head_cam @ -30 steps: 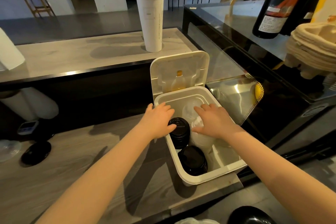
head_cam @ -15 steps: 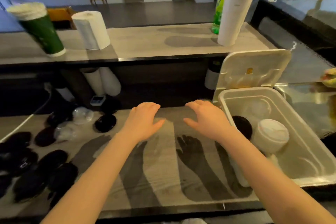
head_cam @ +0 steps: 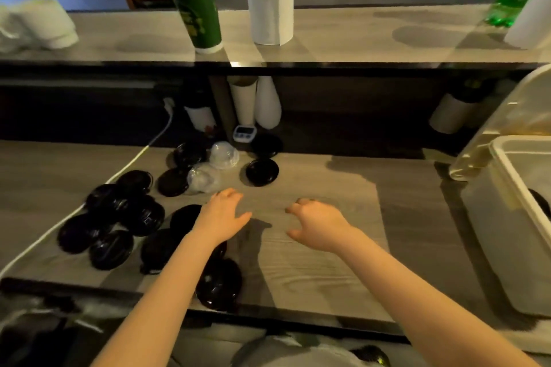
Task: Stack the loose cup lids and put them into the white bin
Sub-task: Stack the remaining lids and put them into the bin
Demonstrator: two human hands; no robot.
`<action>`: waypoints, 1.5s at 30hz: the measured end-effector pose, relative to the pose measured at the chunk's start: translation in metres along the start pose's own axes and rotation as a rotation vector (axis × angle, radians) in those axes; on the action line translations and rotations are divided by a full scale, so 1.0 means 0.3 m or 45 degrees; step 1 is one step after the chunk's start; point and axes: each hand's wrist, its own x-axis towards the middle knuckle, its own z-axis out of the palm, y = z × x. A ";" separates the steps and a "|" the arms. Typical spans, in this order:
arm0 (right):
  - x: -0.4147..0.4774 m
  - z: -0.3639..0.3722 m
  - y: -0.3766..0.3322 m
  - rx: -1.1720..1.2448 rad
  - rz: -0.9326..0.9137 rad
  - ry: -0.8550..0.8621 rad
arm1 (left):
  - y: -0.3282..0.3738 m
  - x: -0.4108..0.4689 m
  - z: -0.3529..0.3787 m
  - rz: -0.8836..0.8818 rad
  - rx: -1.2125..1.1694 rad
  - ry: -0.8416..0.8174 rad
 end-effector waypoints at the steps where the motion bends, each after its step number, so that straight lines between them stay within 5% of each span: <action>1: 0.028 0.026 -0.033 0.009 -0.027 -0.055 | -0.054 -0.007 0.004 -0.042 0.002 -0.002; 10: 0.149 0.284 -0.295 0.062 -0.219 -0.329 | -0.344 -0.093 0.078 -0.147 -0.008 -0.105; 18: 0.182 0.374 -0.382 -0.110 0.012 -0.185 | -0.375 -0.088 0.142 -0.119 0.014 -0.180; 29: 0.187 0.344 -0.280 0.852 0.400 -0.091 | -0.385 -0.094 0.176 -0.093 -0.090 -0.068; 35: 0.167 0.284 -0.179 1.616 0.736 0.226 | -0.370 -0.096 0.192 -0.079 -0.002 -0.148; 45: 0.140 0.230 -0.132 1.809 0.839 0.505 | -0.209 -0.050 0.203 -0.114 -0.124 -0.338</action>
